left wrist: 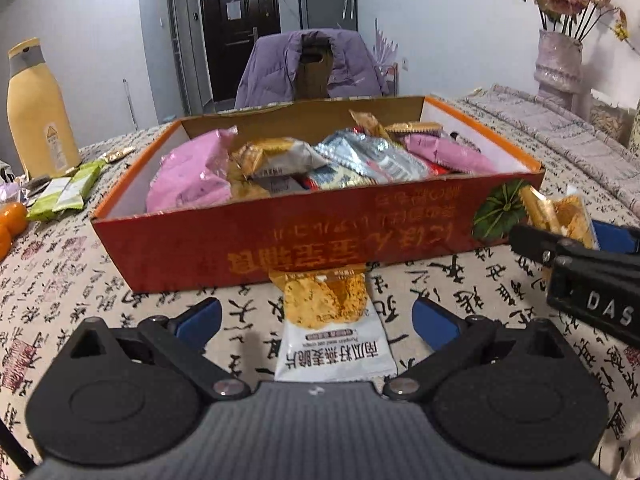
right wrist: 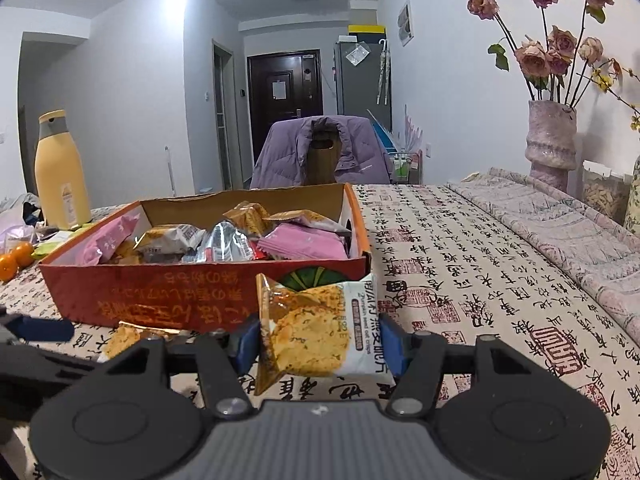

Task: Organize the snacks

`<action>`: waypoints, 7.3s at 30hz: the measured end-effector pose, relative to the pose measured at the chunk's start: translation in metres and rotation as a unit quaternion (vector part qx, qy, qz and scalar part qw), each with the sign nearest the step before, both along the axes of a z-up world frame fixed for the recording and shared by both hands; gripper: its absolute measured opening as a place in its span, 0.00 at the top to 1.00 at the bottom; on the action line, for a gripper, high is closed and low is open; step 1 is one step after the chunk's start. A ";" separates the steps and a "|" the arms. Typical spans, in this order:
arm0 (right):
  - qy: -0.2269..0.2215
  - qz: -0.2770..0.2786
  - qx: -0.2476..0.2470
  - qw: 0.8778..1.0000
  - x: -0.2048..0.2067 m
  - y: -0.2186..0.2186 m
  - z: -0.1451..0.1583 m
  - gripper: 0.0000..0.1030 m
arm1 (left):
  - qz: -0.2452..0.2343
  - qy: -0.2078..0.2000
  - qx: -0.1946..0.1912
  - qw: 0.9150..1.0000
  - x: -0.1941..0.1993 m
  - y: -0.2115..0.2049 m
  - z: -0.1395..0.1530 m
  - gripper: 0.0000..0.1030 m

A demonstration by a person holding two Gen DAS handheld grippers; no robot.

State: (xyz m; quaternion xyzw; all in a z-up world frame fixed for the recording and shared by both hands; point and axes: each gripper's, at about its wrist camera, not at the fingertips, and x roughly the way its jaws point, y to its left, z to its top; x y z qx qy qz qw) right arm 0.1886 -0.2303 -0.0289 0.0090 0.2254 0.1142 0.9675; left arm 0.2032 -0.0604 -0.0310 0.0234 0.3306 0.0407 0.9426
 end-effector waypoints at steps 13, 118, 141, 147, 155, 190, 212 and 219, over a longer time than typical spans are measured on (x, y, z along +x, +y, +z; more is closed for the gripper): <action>-0.005 0.007 -0.005 1.000 -0.002 0.003 0.001 0.41 | 0.034 0.032 -0.035 0.998 0.016 0.006 -0.010 0.09; -0.119 0.039 0.049 0.991 0.070 0.045 0.076 0.00 | 0.058 -0.221 -0.067 0.971 0.019 0.099 0.090 0.00; -0.066 0.066 0.024 0.995 -0.084 0.009 0.048 0.00 | -0.002 -0.184 -0.087 0.979 -0.135 0.097 0.059 0.00; -0.043 0.066 0.024 0.997 -0.105 0.006 0.033 0.00 | -0.006 -0.162 -0.105 0.981 -0.150 0.098 0.046 0.00; -0.028 0.065 0.024 0.997 -0.117 0.005 0.027 0.00 | -0.012 -0.145 -0.107 0.984 -0.161 0.093 0.035 0.00; -0.023 0.056 0.020 0.998 -0.124 0.005 0.024 0.00 | -0.033 -0.143 -0.091 0.985 -0.171 0.081 0.031 0.00; -0.024 0.056 0.021 0.998 -0.125 0.004 0.025 0.00 | -0.038 -0.146 -0.090 0.984 -0.172 0.080 0.034 0.00; -0.024 0.057 0.021 0.998 -0.125 0.004 0.025 0.00 | -0.041 -0.148 -0.086 0.984 -0.173 0.079 0.035 0.00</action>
